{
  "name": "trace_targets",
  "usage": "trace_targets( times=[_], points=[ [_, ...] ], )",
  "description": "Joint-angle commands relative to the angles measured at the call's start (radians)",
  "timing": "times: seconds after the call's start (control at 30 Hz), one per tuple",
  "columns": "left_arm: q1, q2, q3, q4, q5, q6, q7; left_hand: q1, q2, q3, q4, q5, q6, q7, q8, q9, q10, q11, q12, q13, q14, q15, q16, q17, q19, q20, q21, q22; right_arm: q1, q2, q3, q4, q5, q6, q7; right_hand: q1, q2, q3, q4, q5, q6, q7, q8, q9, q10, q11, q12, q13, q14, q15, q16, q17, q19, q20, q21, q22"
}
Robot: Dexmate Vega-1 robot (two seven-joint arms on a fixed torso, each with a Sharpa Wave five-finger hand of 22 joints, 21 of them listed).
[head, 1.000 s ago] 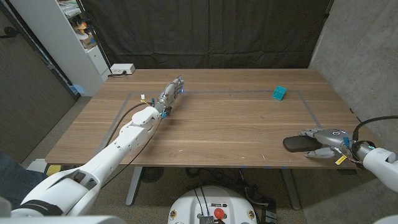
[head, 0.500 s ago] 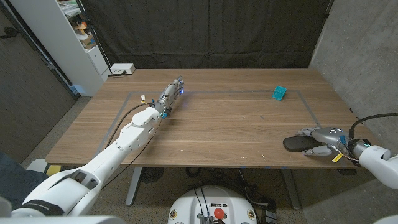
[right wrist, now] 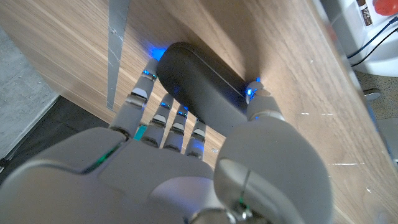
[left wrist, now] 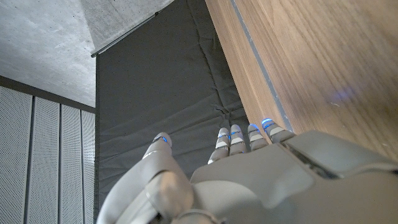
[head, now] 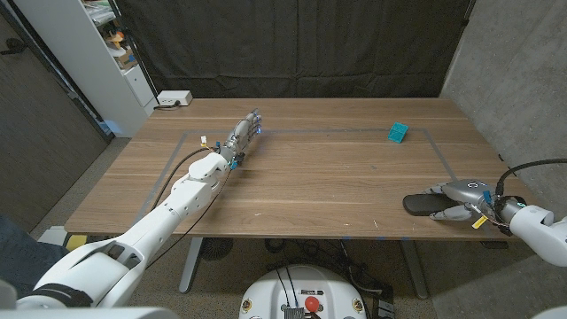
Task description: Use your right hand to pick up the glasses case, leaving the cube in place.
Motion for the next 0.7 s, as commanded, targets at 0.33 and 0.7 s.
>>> trace_targets(
  times=[0.33, 0.7],
  points=[
    [0.002, 0.002, -0.007, 0.001, -0.005, -0.001, -0.001, 0.0, 0.011, 0.0, -0.005, -0.006, 0.01, 0.001, 0.002, 0.003, 0.003, 0.001, 0.002, 0.003, -0.001, 0.0, 0.005, 0.006, -0.009, 0.005, 0.005, 0.006, 0.002, -0.006, -0.013, 0.003, -0.007, 0.002, -0.062, 0.107, 0.057, -0.002, -0.012, -0.046, 0.142, -0.031, 0.033, -0.003, 0.143, -0.006, 0.048, 0.016, 0.112, -0.101, 0.067, 0.03, 0.076, -0.049, 0.002, 0.004],
    [0.004, 0.009, -0.009, -0.006, -0.003, 0.002, 0.004, 0.0, 0.011, 0.0, -0.006, -0.006, 0.01, 0.001, 0.002, 0.003, 0.003, 0.002, 0.002, 0.003, 0.0, -0.001, 0.005, 0.006, -0.008, 0.005, 0.005, 0.006, -0.011, 0.006, 0.006, -0.019, -0.012, -0.009, -0.066, 0.15, 0.071, -0.007, -0.017, -0.063, 0.169, -0.039, 0.034, -0.009, 0.154, -0.013, 0.046, 0.016, 0.123, -0.113, 0.08, 0.039, 0.065, -0.058, -0.01, 0.004]
  ],
)
